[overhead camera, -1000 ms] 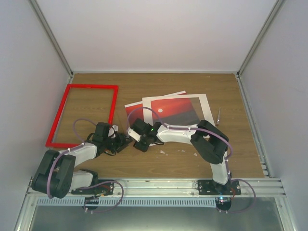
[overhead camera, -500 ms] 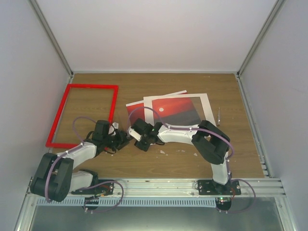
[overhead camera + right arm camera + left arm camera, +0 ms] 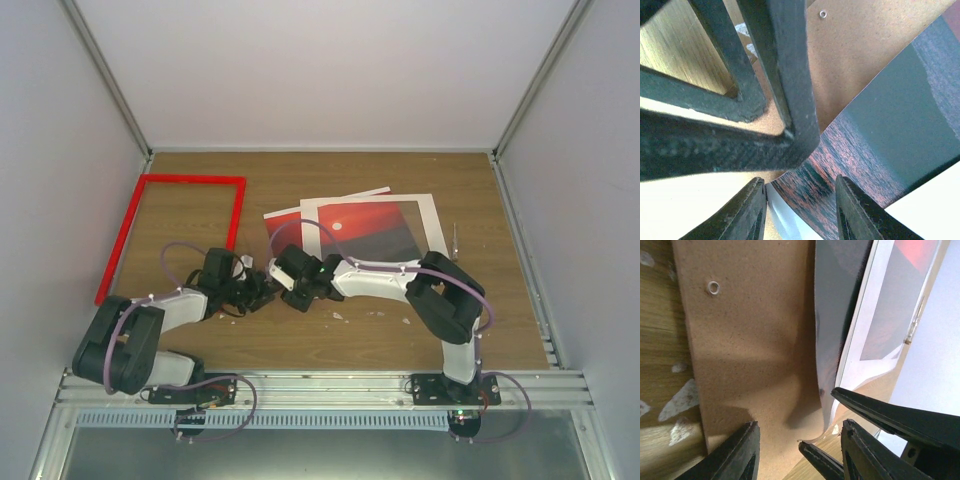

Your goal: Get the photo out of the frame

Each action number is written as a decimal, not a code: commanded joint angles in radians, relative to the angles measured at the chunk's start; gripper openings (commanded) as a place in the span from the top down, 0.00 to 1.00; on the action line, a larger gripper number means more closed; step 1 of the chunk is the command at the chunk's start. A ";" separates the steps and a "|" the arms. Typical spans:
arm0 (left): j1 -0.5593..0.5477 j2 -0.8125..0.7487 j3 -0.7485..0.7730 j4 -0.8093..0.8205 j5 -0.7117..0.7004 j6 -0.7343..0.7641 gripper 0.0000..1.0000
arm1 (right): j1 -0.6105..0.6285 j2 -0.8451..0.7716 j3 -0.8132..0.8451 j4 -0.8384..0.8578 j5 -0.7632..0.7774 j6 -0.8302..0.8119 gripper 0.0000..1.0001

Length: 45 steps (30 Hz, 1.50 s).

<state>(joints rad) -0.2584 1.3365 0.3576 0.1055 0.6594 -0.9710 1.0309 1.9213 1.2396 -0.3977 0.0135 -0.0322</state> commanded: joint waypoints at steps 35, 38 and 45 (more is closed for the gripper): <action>-0.014 0.115 0.220 -0.220 -0.235 0.208 0.47 | -0.073 -0.088 0.012 -0.107 -0.114 0.118 0.19; 0.005 0.064 0.186 -0.221 -0.248 0.196 0.47 | -0.047 -0.041 0.065 -0.167 -0.109 0.158 0.16; 0.055 0.022 0.119 -0.226 -0.231 0.214 0.51 | -0.025 0.081 0.199 -0.276 -0.087 0.210 0.19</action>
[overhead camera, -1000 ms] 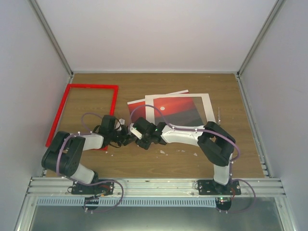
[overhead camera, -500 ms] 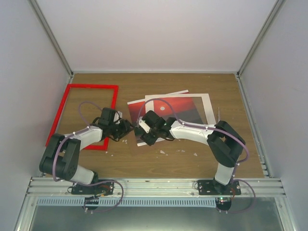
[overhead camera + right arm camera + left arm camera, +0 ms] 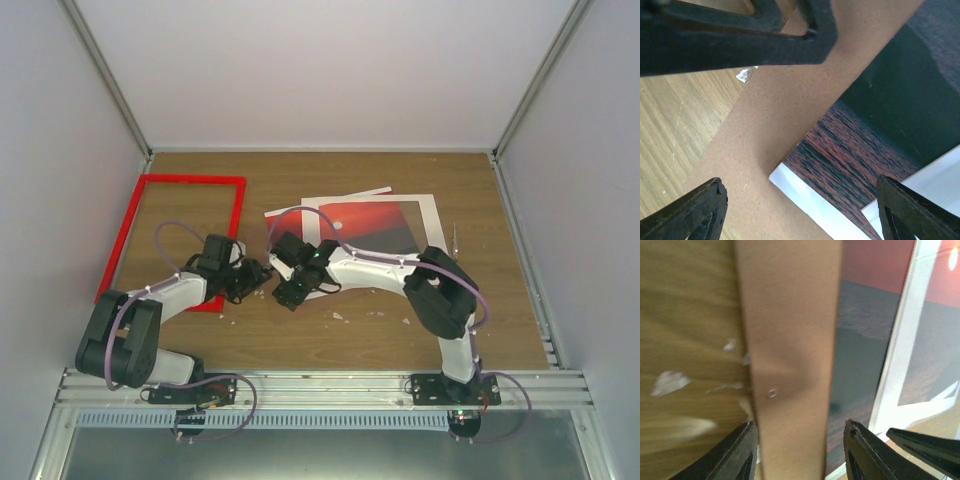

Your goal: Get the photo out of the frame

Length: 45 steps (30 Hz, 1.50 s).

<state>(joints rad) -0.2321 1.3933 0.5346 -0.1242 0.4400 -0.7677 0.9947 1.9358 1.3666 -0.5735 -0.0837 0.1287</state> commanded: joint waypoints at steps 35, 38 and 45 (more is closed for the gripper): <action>-0.005 -0.066 -0.159 0.115 0.078 -0.043 0.56 | 0.029 0.257 0.208 -0.277 0.182 0.110 0.56; -0.006 -0.079 -0.149 0.108 0.086 -0.047 0.55 | 0.028 0.241 0.216 -0.270 0.197 0.107 0.61; -0.004 -0.092 -0.140 0.102 0.104 -0.050 0.55 | 0.029 0.225 0.217 -0.258 0.213 0.106 0.72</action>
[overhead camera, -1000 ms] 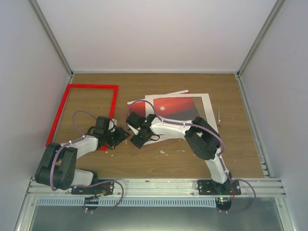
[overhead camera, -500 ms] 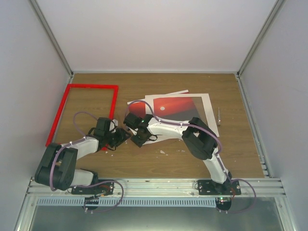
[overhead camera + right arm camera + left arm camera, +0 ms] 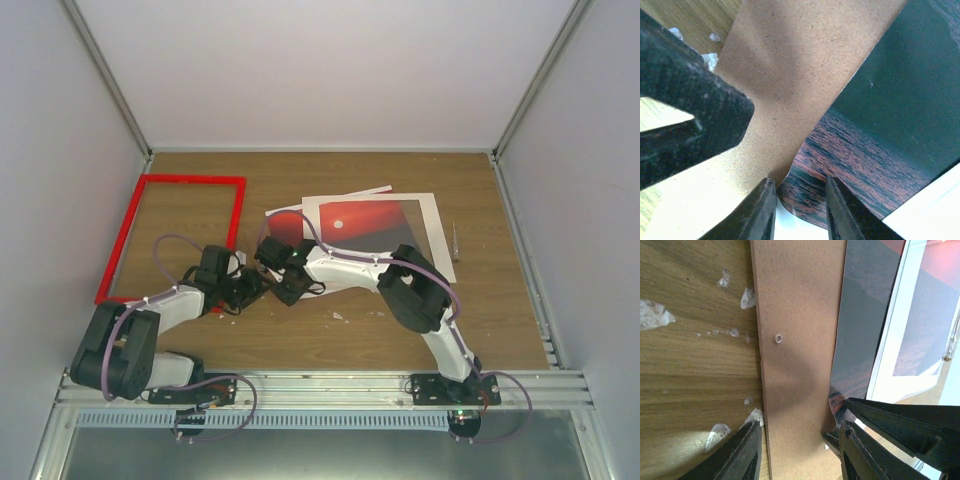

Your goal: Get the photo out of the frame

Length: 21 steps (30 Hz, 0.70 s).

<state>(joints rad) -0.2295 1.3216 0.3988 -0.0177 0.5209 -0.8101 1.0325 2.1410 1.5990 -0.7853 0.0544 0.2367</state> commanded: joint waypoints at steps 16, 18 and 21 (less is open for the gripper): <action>-0.023 -0.031 0.033 -0.017 0.049 -0.018 0.55 | -0.021 -0.070 -0.052 -0.018 0.048 -0.028 0.81; -0.026 -0.021 0.031 -0.012 0.044 -0.019 0.55 | -0.032 -0.089 -0.063 -0.010 0.018 -0.047 0.80; -0.031 -0.008 0.026 -0.002 0.045 -0.019 0.55 | -0.043 -0.103 -0.067 -0.012 -0.005 -0.066 0.77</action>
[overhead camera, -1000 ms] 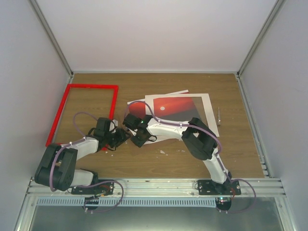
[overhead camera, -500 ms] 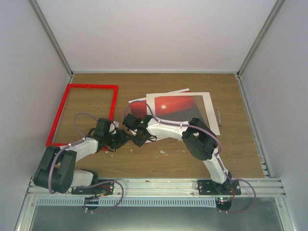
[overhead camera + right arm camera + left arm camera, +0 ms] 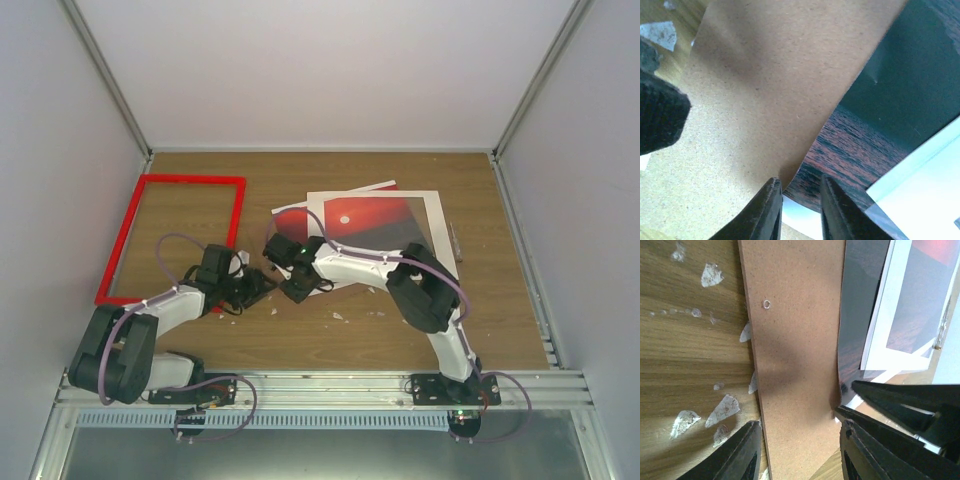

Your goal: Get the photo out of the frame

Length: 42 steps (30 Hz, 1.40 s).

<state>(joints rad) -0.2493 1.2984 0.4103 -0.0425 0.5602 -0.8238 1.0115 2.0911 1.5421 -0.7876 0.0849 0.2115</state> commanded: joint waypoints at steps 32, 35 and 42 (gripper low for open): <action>-0.040 0.041 -0.010 0.040 -0.005 -0.017 0.55 | -0.065 0.054 -0.006 -0.090 -0.042 -0.093 0.67; -0.046 0.037 -0.003 0.039 0.001 -0.023 0.55 | -0.064 0.041 0.006 -0.092 -0.039 -0.093 0.75; -0.057 0.004 0.029 0.039 0.022 -0.043 0.55 | -0.064 -0.011 0.022 -0.093 -0.032 -0.090 0.78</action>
<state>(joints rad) -0.2977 1.3308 0.4095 -0.0372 0.5613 -0.8501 0.9562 2.0964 1.5497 -0.8455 0.0208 0.1200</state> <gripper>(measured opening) 0.452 0.229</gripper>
